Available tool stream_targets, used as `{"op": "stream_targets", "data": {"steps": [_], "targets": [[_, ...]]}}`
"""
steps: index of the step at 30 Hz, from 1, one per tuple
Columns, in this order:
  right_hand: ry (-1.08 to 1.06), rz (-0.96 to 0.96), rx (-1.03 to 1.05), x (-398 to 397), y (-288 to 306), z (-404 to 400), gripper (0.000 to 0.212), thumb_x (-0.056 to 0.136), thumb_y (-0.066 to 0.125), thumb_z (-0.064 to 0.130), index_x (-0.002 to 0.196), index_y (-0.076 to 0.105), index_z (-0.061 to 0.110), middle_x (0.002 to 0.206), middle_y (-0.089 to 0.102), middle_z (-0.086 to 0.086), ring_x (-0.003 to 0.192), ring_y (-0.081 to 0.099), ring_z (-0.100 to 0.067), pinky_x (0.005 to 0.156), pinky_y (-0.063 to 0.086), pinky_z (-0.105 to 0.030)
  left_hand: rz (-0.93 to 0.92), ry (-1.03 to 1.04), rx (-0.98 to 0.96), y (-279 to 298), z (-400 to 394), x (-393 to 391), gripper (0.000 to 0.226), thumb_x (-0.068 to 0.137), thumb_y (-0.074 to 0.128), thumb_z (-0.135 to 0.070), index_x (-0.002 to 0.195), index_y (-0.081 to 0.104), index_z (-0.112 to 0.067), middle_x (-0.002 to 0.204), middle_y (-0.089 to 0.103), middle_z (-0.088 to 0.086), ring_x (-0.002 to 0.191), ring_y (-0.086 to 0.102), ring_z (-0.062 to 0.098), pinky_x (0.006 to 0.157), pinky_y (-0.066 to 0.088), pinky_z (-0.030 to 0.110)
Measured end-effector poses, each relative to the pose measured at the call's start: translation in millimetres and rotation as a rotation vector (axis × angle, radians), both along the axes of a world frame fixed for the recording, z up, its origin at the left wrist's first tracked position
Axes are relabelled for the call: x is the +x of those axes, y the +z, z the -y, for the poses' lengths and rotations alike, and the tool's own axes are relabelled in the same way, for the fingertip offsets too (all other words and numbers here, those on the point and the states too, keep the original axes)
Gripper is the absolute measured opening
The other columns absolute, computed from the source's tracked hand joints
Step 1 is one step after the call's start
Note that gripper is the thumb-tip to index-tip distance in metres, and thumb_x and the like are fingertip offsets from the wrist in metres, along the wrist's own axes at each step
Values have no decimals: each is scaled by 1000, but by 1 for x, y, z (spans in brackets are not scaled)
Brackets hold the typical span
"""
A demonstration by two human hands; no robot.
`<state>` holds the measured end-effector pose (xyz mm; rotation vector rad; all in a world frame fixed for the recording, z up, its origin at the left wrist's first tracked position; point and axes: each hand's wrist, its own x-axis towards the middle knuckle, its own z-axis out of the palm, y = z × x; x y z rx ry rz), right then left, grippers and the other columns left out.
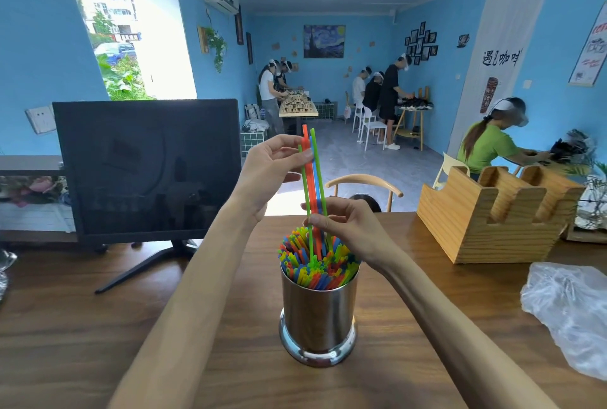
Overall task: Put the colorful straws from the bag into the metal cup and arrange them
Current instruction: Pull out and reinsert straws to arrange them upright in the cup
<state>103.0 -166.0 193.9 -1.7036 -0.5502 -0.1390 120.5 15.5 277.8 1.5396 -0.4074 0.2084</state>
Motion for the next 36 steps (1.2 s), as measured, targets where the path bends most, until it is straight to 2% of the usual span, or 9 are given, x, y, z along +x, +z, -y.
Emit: {"op": "stream_targets", "data": {"steps": [6,9,12,14,19,24,29,33,36], "targets": [[-13,-2,-19,0,3,1,26,92,75,22,114,76,10,96,80,1,90,76,-13,76,55,-16,37,13,18,2,1,2,12,93,73,-11,103,71,-17,89,79,-2,81,74,11,74,60,23],[-11,-7,0,-1,2,1,26,92,75,19,115,76,8,99,80,-5,90,76,-19,78,57,-21,42,21,3,1,-1,4,13,94,71,-7,103,72,-16,89,79,0,80,74,13,78,62,28],[12,-7,14,-4,2,1,25,93,73,16,116,74,4,96,76,-16,76,74,-16,74,57,-23,37,23,-14,2,-1,6,13,93,72,-6,100,73,-17,87,79,0,78,75,13,70,61,26],[17,15,-32,-4,4,0,22,97,69,14,116,71,2,96,75,-15,76,72,-14,76,57,-25,53,46,-31,-1,3,6,13,91,75,-9,100,73,-17,84,77,1,74,74,11,65,59,22],[111,-75,-57,-5,4,-3,24,110,45,15,122,47,-6,89,66,-19,83,65,-31,86,55,-47,144,115,-80,-17,16,6,14,91,74,-7,103,72,-13,81,71,6,71,72,11,66,59,23],[71,-76,-84,-6,5,-4,26,113,35,20,123,45,-2,84,51,-8,78,56,-26,82,49,-42,129,127,-95,-13,16,11,14,92,75,-10,102,71,-18,82,77,-4,75,73,9,67,58,20],[19,-71,-114,-8,2,-3,26,113,33,19,120,53,4,76,40,1,65,44,-14,67,42,-25,109,110,-316,14,-3,14,17,90,75,-7,105,71,-14,81,78,-3,77,72,11,80,59,25],[3,-124,-112,-9,5,-1,25,113,33,18,116,57,9,73,38,2,63,43,-11,64,41,-22,237,163,-474,29,-20,4,13,93,74,-11,104,69,-15,85,78,-2,84,72,16,85,57,30],[22,-202,32,-7,10,-2,21,113,34,14,107,52,7,75,42,-4,61,44,-16,62,39,-27,442,306,-421,12,-22,-16,13,91,77,-16,100,68,-21,94,79,0,94,75,22,85,58,34]]}}
